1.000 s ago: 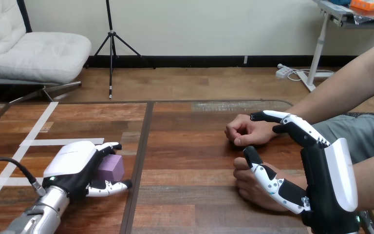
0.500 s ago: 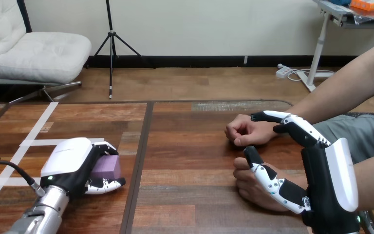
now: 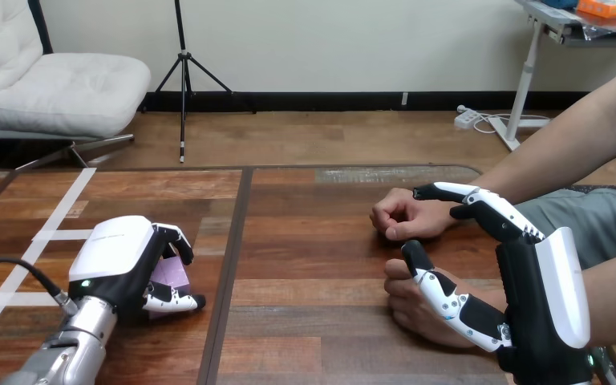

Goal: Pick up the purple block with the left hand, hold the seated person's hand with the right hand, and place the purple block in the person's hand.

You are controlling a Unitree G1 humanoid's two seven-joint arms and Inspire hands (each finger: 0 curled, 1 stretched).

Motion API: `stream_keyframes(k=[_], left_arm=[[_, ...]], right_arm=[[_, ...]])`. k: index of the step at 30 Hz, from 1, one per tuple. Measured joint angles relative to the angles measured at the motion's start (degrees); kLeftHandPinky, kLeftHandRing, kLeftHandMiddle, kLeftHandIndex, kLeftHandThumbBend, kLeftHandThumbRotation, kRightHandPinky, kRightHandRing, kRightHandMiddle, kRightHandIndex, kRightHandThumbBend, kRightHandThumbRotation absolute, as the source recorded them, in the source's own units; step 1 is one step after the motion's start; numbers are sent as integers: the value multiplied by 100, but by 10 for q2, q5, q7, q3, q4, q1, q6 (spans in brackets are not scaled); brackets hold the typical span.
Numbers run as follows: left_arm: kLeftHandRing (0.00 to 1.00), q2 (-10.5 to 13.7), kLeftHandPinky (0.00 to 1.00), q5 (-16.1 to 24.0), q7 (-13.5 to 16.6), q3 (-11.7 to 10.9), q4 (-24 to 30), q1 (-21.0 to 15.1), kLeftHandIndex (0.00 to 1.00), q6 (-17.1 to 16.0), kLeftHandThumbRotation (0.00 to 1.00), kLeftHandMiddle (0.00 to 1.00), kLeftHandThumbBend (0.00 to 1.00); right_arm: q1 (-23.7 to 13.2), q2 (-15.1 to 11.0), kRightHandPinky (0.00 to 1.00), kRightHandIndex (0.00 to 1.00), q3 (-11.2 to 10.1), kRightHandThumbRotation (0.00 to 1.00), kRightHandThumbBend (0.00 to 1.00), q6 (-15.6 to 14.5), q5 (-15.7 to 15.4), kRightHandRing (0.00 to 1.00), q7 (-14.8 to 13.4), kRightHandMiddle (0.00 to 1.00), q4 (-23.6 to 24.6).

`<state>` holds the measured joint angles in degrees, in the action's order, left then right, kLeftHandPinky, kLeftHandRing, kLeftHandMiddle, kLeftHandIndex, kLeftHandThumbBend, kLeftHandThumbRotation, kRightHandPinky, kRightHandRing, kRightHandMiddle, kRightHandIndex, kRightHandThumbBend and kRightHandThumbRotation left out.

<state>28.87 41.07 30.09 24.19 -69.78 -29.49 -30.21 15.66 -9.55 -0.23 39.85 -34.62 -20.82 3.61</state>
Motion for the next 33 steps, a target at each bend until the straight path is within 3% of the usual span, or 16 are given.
stream_keyframes(k=[33], left_arm=[[40,-5,34,0,12,4,-4,0,52,1,6,47,49]], right_arm=[[11,-16,64,68,-1,31,40,0,0,73,0,71,3]])
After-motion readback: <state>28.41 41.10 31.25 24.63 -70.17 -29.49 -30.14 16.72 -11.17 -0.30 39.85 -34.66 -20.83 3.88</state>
